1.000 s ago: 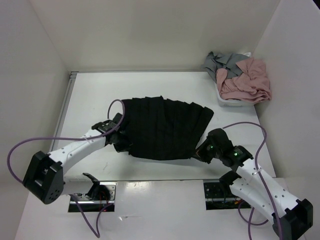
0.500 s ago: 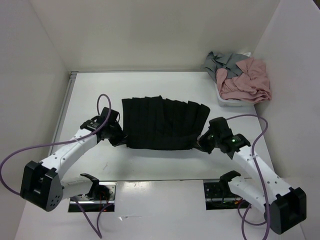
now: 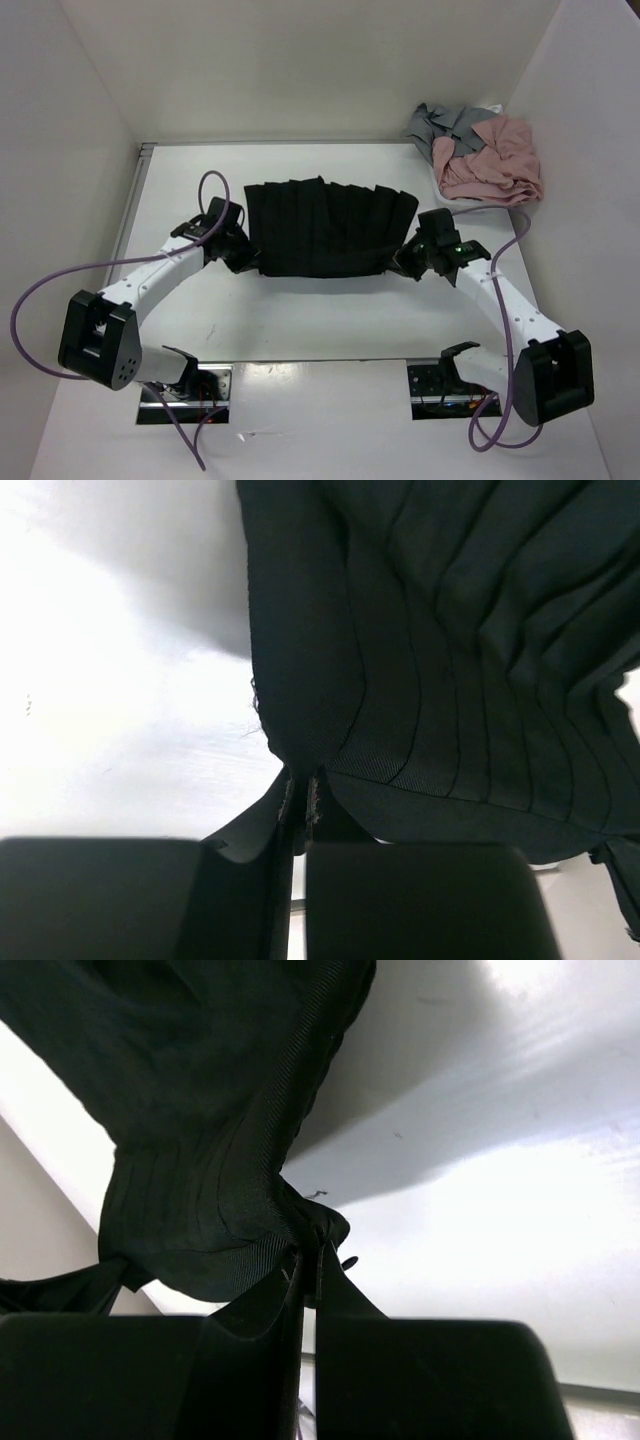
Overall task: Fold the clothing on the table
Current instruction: Fold the skirt
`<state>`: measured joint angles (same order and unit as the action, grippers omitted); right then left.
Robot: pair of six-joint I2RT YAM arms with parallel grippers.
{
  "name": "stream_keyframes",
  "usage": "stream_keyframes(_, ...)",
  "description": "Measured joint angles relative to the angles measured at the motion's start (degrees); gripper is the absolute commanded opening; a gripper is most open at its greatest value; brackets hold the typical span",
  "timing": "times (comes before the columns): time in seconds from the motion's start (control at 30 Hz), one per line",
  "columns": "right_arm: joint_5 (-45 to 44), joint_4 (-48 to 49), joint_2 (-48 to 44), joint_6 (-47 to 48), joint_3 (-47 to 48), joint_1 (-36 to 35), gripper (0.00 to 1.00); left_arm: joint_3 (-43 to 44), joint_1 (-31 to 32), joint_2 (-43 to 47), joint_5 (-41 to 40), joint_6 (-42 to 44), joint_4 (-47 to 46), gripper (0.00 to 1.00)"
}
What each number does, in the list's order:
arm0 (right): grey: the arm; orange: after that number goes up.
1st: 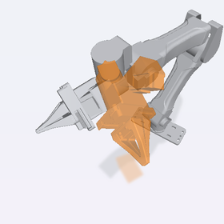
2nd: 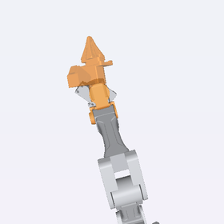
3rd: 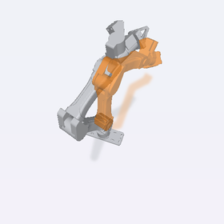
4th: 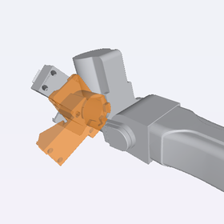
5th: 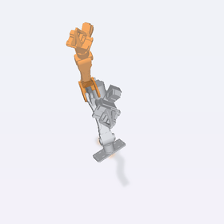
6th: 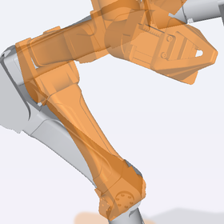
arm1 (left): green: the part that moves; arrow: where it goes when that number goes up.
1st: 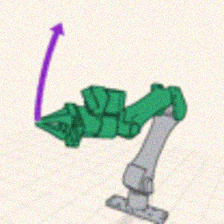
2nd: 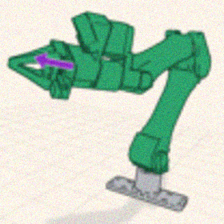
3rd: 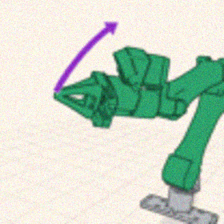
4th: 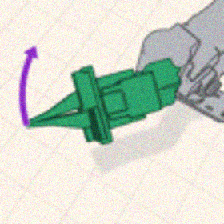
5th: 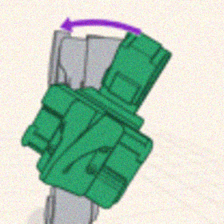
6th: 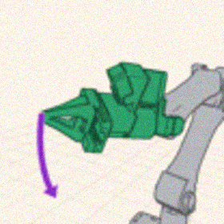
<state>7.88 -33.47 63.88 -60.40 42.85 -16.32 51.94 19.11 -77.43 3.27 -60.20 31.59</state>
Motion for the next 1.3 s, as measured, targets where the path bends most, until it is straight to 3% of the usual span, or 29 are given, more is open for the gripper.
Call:
stream_keyframes(0.6, 0.74, -1.16, -3.19, 3.23, 4.81, 1.92, 0.00, 6.38, -1.27, 3.93, 0.52, 0.24, 3.26, 0.00)
stream_keyframes(1.0, 3.82, -4.37, -10.73, 3.91, 5.77, 2.23, 0.00, 3.96, -1.36, 15.02, 1.79, -0.17, 5.97, 0.00)
stream_keyframes(1.3, 3.89, -2.69, -3.45, 3.91, 6.25, 2.27, 0.00, 6.64, -2.75, 6.78, 1.29, -0.09, 3.89, 0.00)
